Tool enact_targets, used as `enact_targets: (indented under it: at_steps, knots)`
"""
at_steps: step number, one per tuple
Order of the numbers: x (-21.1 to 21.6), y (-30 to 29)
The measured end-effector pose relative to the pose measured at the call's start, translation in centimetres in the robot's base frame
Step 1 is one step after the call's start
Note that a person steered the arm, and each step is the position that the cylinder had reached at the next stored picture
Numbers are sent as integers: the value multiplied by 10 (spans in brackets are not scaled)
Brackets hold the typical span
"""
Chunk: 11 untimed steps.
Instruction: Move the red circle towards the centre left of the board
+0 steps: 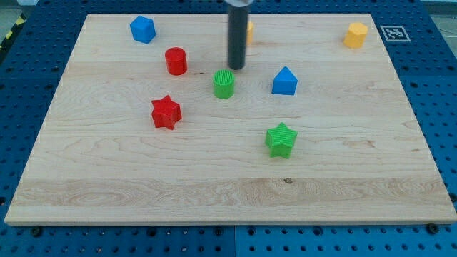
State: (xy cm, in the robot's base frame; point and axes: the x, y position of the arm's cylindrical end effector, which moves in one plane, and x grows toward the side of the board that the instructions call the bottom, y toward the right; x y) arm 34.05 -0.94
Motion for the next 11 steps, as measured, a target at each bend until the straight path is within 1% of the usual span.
enact_targets:
  at_steps: [1,2,3,4,5,6,8,9,10,11]
  knots:
    - [0,-39]
    - [-3,-50]
    - [-26,-48]
    - [-22,-71]
    - [2,-108]
    - [15,-125]
    - [10,-120]
    - [6,-77]
    - [19,-73]
    - [40,-105]
